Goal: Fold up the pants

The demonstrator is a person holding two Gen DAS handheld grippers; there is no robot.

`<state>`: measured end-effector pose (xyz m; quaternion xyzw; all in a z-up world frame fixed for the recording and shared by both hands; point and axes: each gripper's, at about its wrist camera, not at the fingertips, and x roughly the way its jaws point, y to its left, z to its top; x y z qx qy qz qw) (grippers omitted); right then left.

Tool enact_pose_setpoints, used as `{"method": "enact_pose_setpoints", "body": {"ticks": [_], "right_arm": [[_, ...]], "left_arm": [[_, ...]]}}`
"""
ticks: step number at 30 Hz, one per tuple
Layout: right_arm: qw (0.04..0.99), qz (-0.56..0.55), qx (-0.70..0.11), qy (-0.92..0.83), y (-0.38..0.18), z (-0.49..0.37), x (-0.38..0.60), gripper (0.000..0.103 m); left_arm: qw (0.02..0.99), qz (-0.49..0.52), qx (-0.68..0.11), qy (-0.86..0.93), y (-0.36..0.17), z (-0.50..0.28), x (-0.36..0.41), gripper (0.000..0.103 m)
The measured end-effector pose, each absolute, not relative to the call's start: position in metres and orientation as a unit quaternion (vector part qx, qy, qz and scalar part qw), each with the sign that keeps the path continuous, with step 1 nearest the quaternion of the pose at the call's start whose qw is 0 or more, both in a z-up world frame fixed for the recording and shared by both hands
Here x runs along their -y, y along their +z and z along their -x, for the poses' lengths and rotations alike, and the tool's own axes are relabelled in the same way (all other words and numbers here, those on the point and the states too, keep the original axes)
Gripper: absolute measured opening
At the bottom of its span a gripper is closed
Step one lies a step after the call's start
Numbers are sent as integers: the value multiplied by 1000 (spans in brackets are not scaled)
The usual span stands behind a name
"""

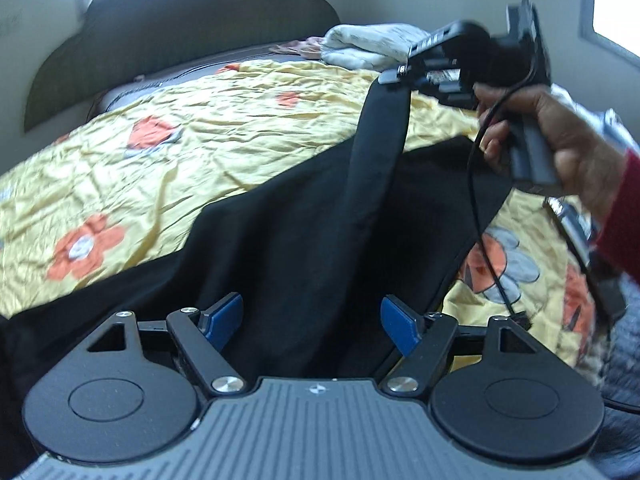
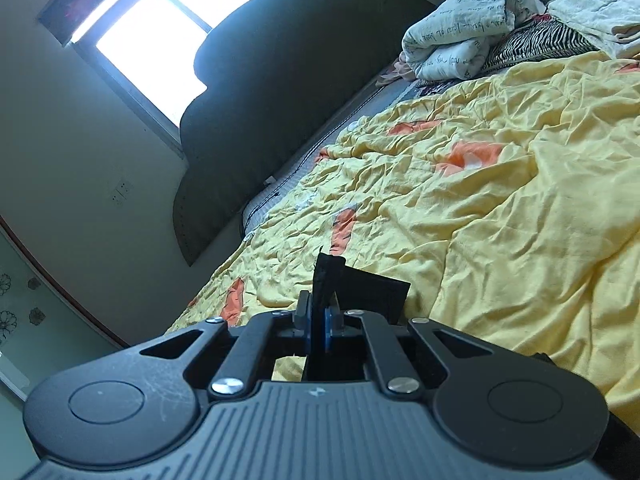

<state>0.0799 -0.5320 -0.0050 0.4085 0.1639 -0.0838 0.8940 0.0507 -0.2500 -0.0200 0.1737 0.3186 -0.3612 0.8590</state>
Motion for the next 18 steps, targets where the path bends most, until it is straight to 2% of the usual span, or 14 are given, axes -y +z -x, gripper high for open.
{"method": "enact_pose_setpoints", "body": {"ticks": [8, 14, 18], "right_arm": [[880, -440, -152, -89, -7, -44, 542, 6], [881, -440, -152, -81, -5, -39, 539, 6], [872, -445, -183, -90, -23, -45, 546, 7]], "left_arm": [[868, -229, -274, -345, -36, -43, 278, 76], [863, -238, -284, -343, -47, -46, 289, 74], [865, -232, -289, -338, -46, -48, 289, 74]]}}
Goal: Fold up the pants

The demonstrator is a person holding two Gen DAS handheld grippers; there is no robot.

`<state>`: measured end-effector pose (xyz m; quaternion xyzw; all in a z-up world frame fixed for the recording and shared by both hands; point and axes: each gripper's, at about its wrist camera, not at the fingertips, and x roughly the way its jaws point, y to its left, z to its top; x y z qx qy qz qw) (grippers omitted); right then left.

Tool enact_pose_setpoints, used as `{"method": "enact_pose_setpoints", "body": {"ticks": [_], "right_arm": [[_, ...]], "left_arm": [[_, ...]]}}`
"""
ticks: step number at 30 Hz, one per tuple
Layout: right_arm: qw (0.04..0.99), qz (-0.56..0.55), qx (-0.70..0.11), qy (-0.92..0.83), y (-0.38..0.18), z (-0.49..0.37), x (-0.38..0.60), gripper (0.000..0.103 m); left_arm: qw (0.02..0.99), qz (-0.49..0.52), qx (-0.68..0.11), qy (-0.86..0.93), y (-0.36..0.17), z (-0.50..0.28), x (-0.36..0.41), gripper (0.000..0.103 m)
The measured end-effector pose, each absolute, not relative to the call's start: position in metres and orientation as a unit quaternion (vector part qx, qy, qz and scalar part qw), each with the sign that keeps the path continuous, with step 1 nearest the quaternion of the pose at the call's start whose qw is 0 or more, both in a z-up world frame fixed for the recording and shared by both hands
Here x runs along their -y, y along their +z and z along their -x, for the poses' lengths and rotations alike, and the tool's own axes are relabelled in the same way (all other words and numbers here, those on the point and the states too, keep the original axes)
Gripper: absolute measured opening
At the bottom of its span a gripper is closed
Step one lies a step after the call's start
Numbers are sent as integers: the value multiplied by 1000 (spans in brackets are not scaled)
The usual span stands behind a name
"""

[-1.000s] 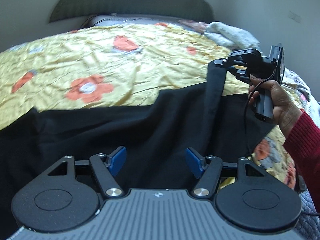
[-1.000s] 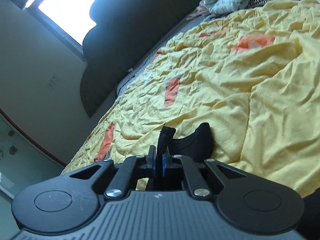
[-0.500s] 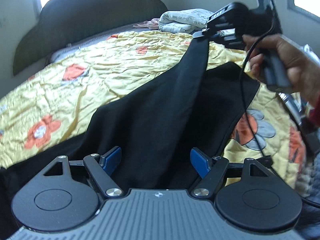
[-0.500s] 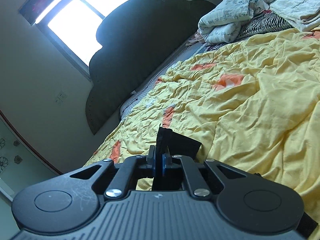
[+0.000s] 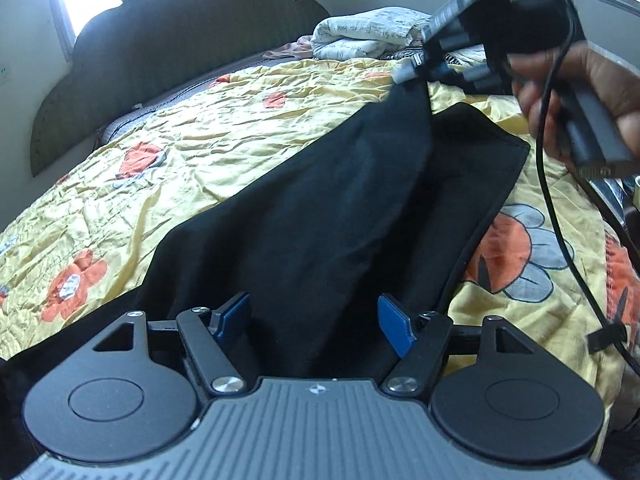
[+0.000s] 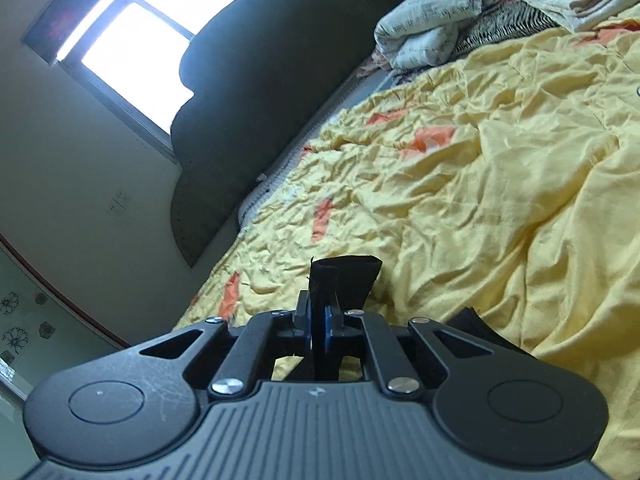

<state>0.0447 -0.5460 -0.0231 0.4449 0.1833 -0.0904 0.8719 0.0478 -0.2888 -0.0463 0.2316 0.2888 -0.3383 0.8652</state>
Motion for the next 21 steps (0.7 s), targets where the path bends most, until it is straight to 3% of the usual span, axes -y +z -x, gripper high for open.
{"method": "enact_pose_setpoints", "body": {"ticks": [8, 17, 18, 21], "right_arm": [[819, -513, -224, -125, -79, -48, 562, 9], [821, -518, -211, -110, -78, -66, 560, 10], [824, -516, -209, -105, -76, -67, 559, 5], [836, -508, -190, -87, -61, -66, 552, 3]], "left_arm": [[868, -227, -291, -333, -47, -50, 287, 76], [872, -239, -273, -328, -49, -47, 293, 75], [873, -240, -271, -328, -49, -47, 294, 74], [871, -239, -269, -334, -49, -47, 295, 57]]}}
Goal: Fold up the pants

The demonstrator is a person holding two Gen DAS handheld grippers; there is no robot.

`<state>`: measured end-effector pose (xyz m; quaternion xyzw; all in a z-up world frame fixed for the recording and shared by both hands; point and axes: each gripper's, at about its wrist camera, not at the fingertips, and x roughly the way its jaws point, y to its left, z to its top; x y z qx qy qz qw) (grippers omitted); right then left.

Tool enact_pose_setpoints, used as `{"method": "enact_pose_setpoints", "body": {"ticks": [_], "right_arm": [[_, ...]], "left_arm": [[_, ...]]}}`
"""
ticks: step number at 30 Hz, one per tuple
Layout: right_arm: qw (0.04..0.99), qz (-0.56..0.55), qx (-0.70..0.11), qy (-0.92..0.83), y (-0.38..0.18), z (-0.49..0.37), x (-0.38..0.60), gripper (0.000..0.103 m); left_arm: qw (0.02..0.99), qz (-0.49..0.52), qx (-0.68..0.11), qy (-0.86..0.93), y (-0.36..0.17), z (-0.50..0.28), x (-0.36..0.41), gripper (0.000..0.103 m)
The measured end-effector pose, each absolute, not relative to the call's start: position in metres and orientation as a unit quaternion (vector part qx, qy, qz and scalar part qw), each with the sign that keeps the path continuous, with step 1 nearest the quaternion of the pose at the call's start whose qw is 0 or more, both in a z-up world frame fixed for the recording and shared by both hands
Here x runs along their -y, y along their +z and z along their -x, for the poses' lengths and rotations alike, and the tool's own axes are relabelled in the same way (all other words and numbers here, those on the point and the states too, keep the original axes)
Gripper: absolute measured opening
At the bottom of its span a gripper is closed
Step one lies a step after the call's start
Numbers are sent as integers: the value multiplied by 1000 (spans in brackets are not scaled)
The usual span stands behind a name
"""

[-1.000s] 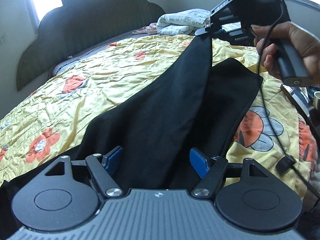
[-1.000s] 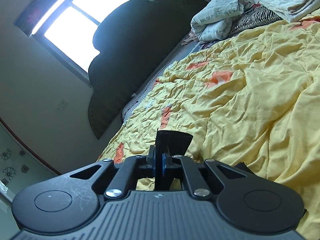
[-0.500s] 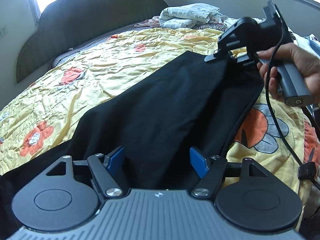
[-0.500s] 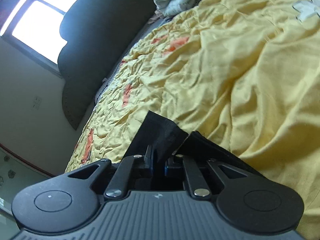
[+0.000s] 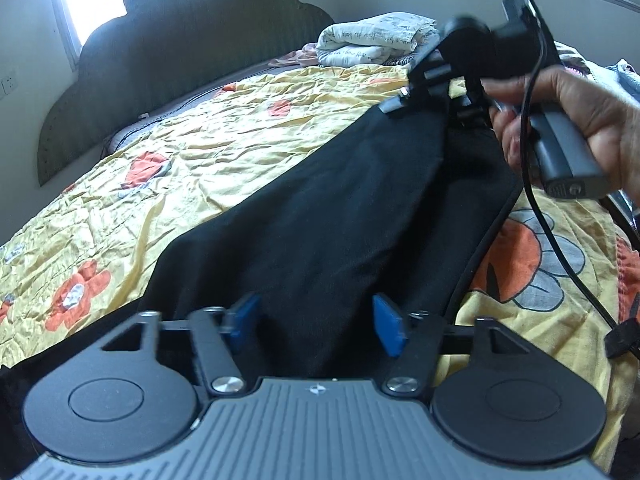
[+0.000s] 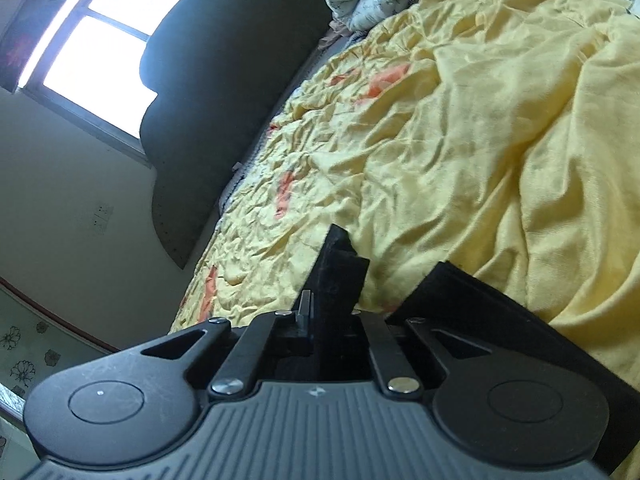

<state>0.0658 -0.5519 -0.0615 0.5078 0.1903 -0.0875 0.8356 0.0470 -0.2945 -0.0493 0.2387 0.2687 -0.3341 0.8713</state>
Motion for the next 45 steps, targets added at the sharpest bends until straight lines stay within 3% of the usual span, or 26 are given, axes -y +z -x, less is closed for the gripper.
{"method": "enact_pose_setpoints", "body": {"ticks": [3, 12, 15, 17, 19, 45], "right_arm": [[831, -527, -168, -61, -46, -65, 549, 3], [830, -544, -124, 13, 15, -85, 536, 3], [827, -550, -110, 32, 28, -85, 531, 3], [829, -548, -106, 37, 33, -82, 531, 3], [828, -551, -103, 31, 32, -78, 534, 3], [828, -499, -179, -182, -63, 15, 565, 4]], "left_arm": [[872, -238, -266, -335, -49, -45, 296, 52], [875, -275, -232, -324, -51, -35, 306, 56], [878, -255, -248, -322, -47, -42, 305, 36], [883, -233, -251, -321, -43, -44, 299, 17], [889, -217, -245, -322, -38, -45, 294, 11], [864, -254, -228, -371, -46, -14, 298, 10]]}}
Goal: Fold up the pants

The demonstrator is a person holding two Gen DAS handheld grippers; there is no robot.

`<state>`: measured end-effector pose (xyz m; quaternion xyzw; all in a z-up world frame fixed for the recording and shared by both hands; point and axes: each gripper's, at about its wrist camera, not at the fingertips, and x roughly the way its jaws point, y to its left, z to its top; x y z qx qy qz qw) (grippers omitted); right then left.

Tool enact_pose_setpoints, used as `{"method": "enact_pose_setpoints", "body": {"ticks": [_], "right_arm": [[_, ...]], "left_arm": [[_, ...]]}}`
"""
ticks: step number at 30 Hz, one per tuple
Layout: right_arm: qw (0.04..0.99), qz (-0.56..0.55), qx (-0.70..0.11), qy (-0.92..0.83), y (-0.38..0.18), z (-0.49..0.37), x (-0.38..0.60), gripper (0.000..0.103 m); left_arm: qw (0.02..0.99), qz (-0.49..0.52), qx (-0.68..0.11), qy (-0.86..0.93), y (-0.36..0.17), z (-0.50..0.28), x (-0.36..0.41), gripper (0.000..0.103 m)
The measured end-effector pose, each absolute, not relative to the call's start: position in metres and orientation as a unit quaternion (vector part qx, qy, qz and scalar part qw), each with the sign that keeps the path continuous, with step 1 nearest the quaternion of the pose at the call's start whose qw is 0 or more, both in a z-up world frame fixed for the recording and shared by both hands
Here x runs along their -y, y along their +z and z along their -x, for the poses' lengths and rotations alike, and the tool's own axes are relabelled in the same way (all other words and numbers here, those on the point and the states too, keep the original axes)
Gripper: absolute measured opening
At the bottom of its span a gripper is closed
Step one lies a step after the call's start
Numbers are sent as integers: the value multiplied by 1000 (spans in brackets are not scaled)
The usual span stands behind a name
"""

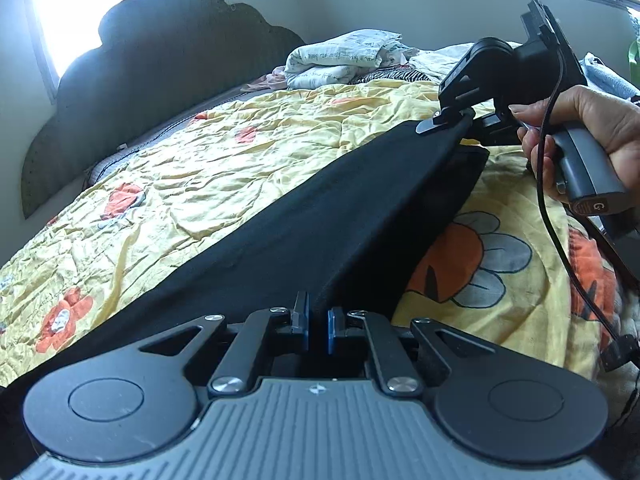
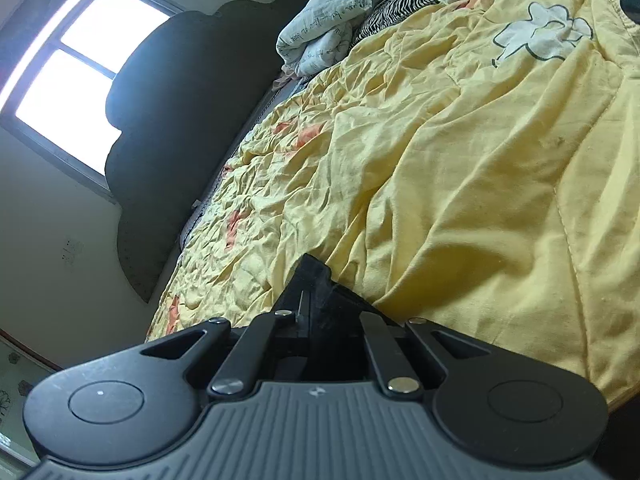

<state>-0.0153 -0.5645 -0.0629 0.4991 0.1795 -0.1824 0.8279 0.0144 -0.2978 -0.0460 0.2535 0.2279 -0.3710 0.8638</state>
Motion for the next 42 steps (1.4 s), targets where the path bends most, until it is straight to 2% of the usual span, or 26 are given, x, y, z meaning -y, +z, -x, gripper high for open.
{"method": "enact_pose_setpoints", "body": {"ticks": [7, 8, 10, 11, 12, 13, 14, 15, 19, 22, 25, 27, 31, 33, 42], "right_arm": [[839, -462, -203, -203, -55, 22, 559, 4], [843, -448, -212, -211, -55, 21, 558, 5], [849, -420, -235, -218, -53, 16, 555, 7], [852, -408, -240, -224, -49, 15, 553, 10], [855, -390, -246, -235, -44, 14, 550, 16], [859, -367, -252, -254, -38, 13, 547, 21], [862, -341, -254, -277, -32, 14, 545, 31], [864, -318, -251, -298, -27, 15, 545, 35], [891, -251, -222, -306, -7, 21, 535, 36], [920, -204, -246, -227, -2, 9, 512, 36], [919, -203, -299, -155, -18, -10, 491, 47], [910, -184, -325, -177, -33, -17, 485, 49], [920, -175, -268, -226, -18, 4, 473, 52], [927, -187, -254, -202, -8, 15, 466, 59], [895, -327, -263, -153, -29, 55, 456, 60]], "left_arm": [[853, -274, -229, -380, -52, -12, 300, 10], [853, -274, -230, -380, -52, -11, 300, 23], [851, -266, -235, -387, -50, -11, 298, 25], [849, -261, -238, -394, -49, -11, 297, 30], [847, -257, -240, -399, -47, -10, 296, 32], [847, -255, -238, -402, -45, -9, 295, 37], [845, -252, -238, -406, -44, -8, 294, 44], [843, -248, -240, -412, -42, -7, 293, 48], [834, -217, -245, -445, -31, -4, 283, 58], [849, -191, -233, -435, -24, -9, 275, 67], [865, -174, -248, -400, -25, -25, 268, 69], [862, -172, -282, -385, -32, -38, 266, 69], [869, -161, -293, -366, -33, -47, 258, 69], [876, -147, -284, -361, -27, -49, 254, 69], [877, -93, -316, -350, -15, -62, 237, 69]]}}
